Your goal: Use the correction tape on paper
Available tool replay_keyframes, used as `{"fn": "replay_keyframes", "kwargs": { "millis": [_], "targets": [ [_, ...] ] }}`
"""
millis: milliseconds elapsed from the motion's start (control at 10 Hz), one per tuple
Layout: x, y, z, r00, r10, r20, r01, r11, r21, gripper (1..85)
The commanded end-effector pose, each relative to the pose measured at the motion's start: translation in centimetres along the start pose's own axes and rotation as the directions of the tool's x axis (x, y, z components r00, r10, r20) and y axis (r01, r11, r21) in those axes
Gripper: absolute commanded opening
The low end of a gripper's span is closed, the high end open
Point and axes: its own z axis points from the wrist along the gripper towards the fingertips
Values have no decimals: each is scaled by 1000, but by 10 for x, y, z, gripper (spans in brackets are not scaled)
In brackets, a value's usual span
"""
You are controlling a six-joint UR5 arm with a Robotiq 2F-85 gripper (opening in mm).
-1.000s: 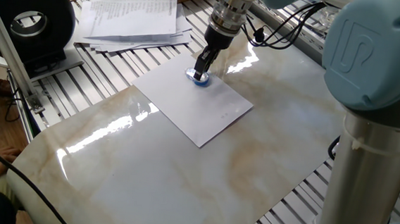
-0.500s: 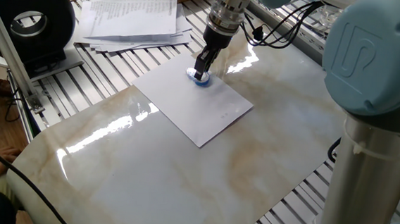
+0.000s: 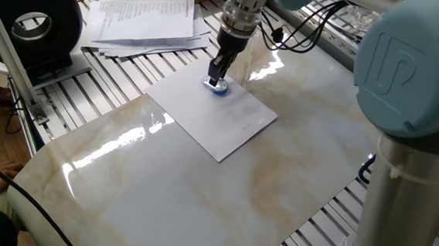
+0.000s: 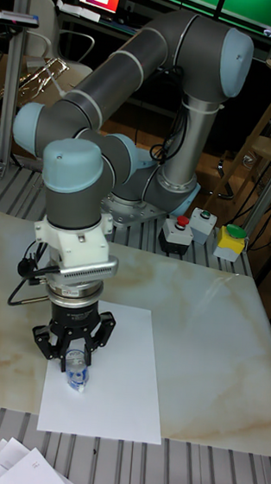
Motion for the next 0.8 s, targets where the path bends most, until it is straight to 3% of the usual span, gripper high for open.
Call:
{"fn": "replay_keyframes", "kwargs": {
  "millis": [0,100,300,700],
  "targets": [
    [-5,4,-3,1000,7,2,-7,1000,4,457],
    [-3,2,-5,1000,-6,-1,6,1000,-2,483],
    [1,7,-4,998,-58,4,58,996,-61,547],
    [5,2,2,998,-68,16,69,994,-83,560]
  ]
}}
